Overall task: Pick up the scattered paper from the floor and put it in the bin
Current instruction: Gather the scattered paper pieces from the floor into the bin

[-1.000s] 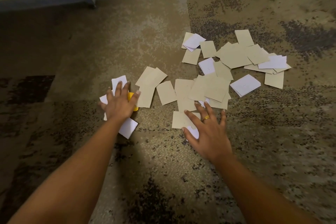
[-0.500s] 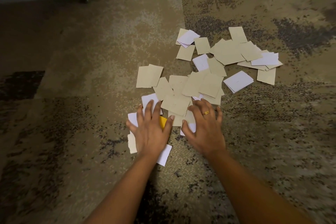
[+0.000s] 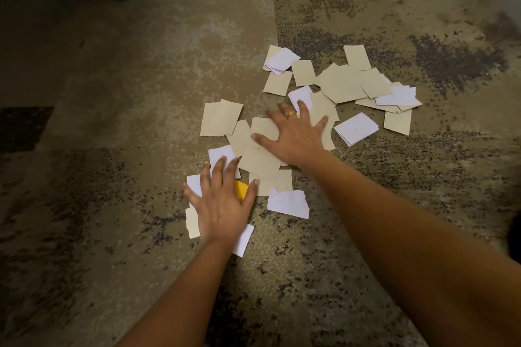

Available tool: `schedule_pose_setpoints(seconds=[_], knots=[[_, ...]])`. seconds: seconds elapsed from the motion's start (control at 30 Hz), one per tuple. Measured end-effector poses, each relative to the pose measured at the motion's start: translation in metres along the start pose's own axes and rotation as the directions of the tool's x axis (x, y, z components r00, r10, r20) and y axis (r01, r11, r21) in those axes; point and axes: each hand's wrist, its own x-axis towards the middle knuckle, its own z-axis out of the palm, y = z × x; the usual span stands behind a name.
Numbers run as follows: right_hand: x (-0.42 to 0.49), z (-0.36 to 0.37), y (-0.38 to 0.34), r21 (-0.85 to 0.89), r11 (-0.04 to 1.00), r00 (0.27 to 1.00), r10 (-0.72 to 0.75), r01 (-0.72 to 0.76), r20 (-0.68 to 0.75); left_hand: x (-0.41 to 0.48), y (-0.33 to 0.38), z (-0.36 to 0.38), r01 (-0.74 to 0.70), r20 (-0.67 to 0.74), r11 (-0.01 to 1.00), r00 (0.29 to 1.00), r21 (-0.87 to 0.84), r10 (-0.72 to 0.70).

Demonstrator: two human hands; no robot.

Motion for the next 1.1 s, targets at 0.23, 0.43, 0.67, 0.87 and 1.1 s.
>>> schedule_pose_setpoints(seconds=[0.23,0.43,0.67,0.87,1.1], knots=[[-0.032,0.022,0.012,-0.017,1.0,1.0,0.024,-0.024,0.01,-0.002,0.002,-0.003,-0.001,0.005,1.0,1.0,0.023,0.001],[-0.07,0.02,0.021,0.01,0.999,0.998,0.048,-0.049,0.042,-0.015,0.009,-0.006,-0.026,0.03,0.999,0.999,0.047,0.024],[-0.119,0.017,0.034,0.028,0.995,0.992,0.092,-0.095,0.091,-0.05,0.013,-0.009,-0.105,0.046,0.992,0.994,0.067,0.102],[-0.155,0.009,0.036,0.052,0.99,0.954,0.115,-0.134,0.276,-0.053,0.009,-0.04,-0.11,0.339,0.992,0.933,-0.053,0.122],[-0.165,-0.001,0.02,-0.057,0.992,0.911,0.125,-0.112,0.393,-0.059,-0.005,-0.059,-0.354,0.613,0.93,0.758,0.096,0.225]])
